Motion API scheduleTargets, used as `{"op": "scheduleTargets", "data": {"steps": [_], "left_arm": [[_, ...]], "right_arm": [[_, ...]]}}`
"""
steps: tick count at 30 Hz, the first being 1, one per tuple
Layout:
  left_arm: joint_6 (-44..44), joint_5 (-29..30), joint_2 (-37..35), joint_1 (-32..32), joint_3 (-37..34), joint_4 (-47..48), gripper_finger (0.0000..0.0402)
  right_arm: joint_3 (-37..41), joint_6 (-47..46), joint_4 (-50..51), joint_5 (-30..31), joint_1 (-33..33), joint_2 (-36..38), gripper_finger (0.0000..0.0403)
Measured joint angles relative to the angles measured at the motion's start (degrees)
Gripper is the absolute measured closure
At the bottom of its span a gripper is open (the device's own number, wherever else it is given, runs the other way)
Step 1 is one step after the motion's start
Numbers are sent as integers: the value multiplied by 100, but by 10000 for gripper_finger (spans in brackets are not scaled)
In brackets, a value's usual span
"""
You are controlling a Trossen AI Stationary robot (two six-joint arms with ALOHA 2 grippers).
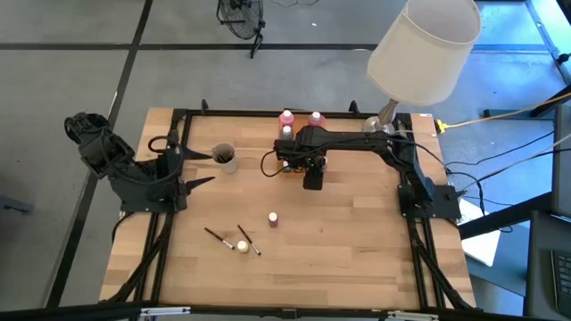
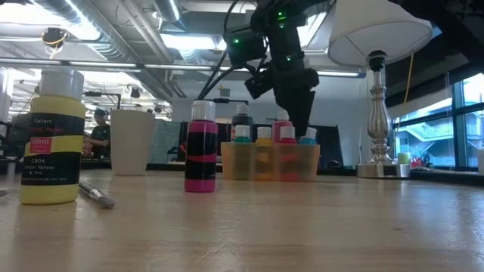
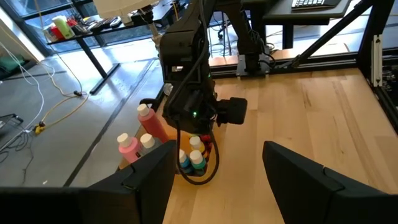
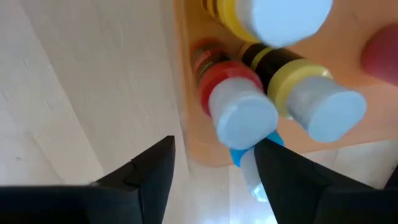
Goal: Pick & Place Paint Supplies
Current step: Put the small red paint bottle into the orange bin, then put the bottom silver paint brush into the white cup
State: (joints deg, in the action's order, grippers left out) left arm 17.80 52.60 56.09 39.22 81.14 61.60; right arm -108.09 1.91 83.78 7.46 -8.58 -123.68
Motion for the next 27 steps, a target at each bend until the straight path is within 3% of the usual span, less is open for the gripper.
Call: {"op": "scheduleTargets", "data": {"steps": [8, 27], "left_arm": [[0, 0, 0, -2, 0, 0, 167], [90, -136, 0, 0, -2, 0, 167]], "right_arm": [[-57, 0, 124, -3, 144, 0, 176], [-1607, -257, 634, 459, 312, 118, 176]]}}
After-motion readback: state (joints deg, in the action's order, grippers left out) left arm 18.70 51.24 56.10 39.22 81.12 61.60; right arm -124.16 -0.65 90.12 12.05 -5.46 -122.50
